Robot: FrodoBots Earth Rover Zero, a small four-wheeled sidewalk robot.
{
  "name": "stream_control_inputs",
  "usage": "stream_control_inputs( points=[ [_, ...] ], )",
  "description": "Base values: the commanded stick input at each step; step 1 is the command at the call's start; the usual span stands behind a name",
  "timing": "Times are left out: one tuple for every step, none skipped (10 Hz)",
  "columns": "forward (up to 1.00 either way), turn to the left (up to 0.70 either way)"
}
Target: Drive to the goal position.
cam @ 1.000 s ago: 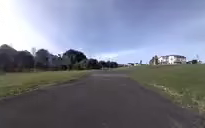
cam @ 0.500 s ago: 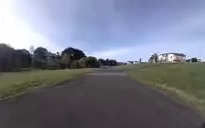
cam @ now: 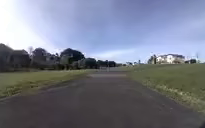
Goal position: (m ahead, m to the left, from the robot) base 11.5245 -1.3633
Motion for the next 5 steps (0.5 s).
stream_control_inputs(
  points=[
    [1.0, 0.0],
    [1.0, 0.0],
    [1.0, 0.0],
    [1.0, 0.0],
    [1.0, 0.0]
  ],
)
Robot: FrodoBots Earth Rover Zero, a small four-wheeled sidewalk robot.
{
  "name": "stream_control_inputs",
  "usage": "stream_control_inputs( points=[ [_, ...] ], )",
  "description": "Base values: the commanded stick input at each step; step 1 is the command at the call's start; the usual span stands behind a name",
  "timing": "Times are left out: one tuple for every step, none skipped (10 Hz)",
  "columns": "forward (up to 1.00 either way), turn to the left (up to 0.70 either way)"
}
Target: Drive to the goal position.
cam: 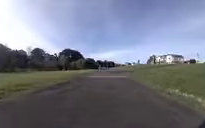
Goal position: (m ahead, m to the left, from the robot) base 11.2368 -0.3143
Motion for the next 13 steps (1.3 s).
stream_control_inputs(
  points=[
    [1.0, 0.0],
    [1.0, 0.0],
    [1.0, 0.0],
    [1.0, 0.0],
    [1.0, 0.0],
    [1.0, 0.0],
    [1.0, 0.0],
    [1.0, 0.0],
    [1.0, 0.0],
    [1.0, 0.0],
    [1.0, 0.0],
    [1.0, 0.0],
    [1.0, 0.0]
  ],
)
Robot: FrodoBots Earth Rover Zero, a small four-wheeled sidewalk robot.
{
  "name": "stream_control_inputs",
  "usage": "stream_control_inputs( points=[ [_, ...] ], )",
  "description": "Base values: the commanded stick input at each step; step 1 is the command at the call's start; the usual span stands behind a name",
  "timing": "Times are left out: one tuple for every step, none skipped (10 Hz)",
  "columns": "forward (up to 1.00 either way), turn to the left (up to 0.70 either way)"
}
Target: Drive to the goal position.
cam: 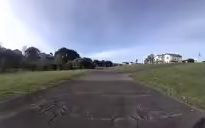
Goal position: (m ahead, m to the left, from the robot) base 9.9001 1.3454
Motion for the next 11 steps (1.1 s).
stream_control_inputs(
  points=[
    [1.0, 0.0],
    [1.0, 0.0],
    [1.0, 0.0],
    [1.0, 0.0],
    [1.0, 0.0],
    [1.0, 0.0],
    [1.0, 0.0],
    [1.0, 0.0],
    [1.0, 0.0],
    [1.0, 0.0],
    [1.0, 0.0]
  ],
)
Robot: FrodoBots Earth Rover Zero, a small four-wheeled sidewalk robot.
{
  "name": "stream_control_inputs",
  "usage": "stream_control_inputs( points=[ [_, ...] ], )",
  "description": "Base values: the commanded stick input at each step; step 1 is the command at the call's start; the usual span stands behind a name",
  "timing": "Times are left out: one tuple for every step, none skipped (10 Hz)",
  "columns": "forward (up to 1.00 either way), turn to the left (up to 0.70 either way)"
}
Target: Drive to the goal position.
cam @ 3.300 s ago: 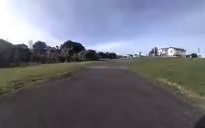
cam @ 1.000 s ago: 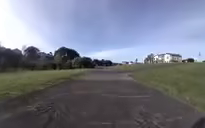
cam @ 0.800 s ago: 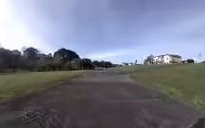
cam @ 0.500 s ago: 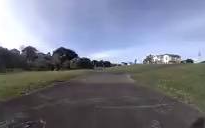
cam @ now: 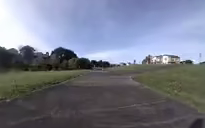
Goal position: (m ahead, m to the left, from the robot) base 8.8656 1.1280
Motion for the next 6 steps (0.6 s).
stream_control_inputs(
  points=[
    [1.0, 0.0],
    [1.0, 0.0],
    [1.0, 0.0],
    [1.0, 0.0],
    [1.0, 0.0],
    [1.0, 0.0]
  ],
)
